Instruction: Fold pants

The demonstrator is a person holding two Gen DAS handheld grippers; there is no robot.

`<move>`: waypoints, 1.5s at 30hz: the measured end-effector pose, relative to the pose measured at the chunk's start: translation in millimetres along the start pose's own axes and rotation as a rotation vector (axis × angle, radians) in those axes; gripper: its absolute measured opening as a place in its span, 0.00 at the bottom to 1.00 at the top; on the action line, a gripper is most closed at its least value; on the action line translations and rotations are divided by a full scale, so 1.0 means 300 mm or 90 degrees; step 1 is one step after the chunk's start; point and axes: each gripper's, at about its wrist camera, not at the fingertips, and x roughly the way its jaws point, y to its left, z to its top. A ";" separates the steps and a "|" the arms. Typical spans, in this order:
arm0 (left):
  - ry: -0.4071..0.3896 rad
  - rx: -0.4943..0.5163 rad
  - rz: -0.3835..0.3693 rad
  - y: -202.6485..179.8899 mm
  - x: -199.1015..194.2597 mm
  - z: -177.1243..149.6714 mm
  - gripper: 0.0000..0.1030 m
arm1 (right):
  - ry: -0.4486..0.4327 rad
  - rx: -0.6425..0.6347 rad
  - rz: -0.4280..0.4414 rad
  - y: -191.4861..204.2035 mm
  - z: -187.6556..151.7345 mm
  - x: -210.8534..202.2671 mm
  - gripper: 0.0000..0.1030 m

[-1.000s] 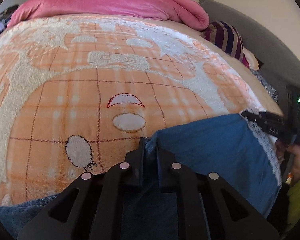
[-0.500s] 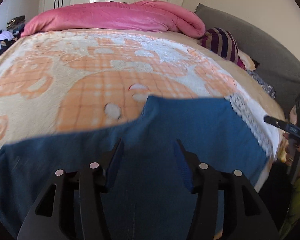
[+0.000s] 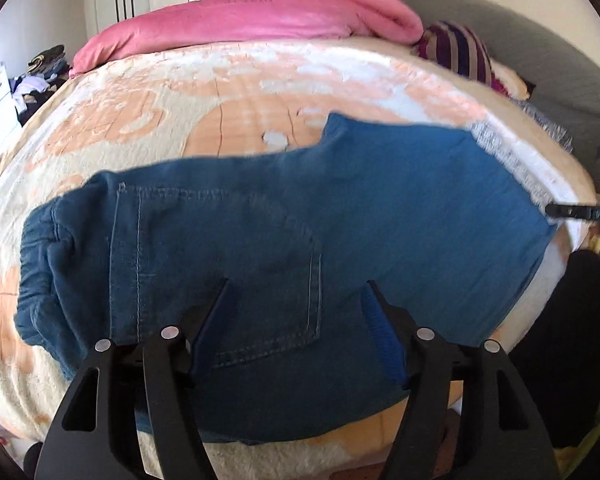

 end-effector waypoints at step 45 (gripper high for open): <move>0.036 -0.003 -0.033 -0.090 0.209 0.192 0.84 | -0.025 -0.208 -0.138 0.368 0.006 0.170 0.89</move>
